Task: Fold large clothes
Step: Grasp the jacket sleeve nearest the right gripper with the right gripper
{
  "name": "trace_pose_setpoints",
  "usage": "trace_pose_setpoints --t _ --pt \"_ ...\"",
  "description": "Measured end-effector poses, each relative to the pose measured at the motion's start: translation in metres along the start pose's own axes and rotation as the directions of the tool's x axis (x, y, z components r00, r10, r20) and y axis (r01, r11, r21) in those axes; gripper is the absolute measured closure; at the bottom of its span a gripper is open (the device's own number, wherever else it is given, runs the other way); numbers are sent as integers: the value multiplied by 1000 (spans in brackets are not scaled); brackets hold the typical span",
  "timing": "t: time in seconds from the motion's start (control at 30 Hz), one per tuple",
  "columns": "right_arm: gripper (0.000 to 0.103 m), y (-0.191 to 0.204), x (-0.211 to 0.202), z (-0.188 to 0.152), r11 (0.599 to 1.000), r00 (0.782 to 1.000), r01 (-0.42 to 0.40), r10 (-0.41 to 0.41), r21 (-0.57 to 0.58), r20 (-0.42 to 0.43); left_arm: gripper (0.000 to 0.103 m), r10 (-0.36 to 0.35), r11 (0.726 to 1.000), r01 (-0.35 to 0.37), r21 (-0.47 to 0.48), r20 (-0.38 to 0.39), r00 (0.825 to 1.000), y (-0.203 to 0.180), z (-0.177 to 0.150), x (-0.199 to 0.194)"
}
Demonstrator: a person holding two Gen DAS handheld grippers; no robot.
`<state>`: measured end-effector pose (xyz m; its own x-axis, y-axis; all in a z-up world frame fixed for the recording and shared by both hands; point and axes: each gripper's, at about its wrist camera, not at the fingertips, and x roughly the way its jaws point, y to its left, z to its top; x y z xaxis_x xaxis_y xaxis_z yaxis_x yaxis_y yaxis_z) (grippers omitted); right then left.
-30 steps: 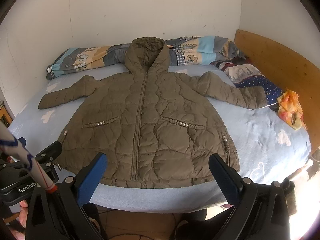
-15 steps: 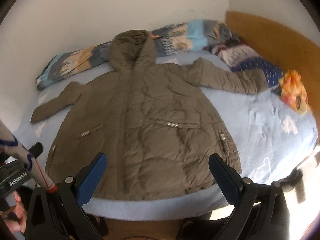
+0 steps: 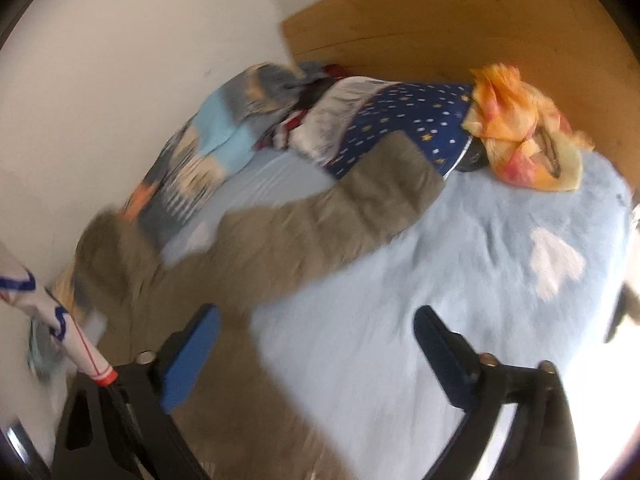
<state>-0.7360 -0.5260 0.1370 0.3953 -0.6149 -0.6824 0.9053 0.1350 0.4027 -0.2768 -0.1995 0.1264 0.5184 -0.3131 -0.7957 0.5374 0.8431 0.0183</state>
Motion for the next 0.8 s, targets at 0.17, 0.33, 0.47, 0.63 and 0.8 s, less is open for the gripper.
trace_pose_setpoints --t 0.17,0.33,0.47,0.63,0.8 --pt "43 -89 69 44 976 999 47 -44 213 -19 0 47 999 -46 26 -40 998 3 -2 20" --pt "47 -135 107 63 930 1000 -6 10 367 -7 0 33 999 -33 3 -57 998 1 -3 24" --pt "63 -153 141 72 917 999 -16 30 398 -28 0 32 999 -31 36 -42 999 -7 -3 26" --pt "64 -164 166 87 927 1000 2 3 374 -13 0 16 998 -14 59 -33 999 -13 -4 26" --pt "66 -168 188 94 930 999 -28 35 367 -14 0 19 997 -16 82 -38 999 -20 -4 31"
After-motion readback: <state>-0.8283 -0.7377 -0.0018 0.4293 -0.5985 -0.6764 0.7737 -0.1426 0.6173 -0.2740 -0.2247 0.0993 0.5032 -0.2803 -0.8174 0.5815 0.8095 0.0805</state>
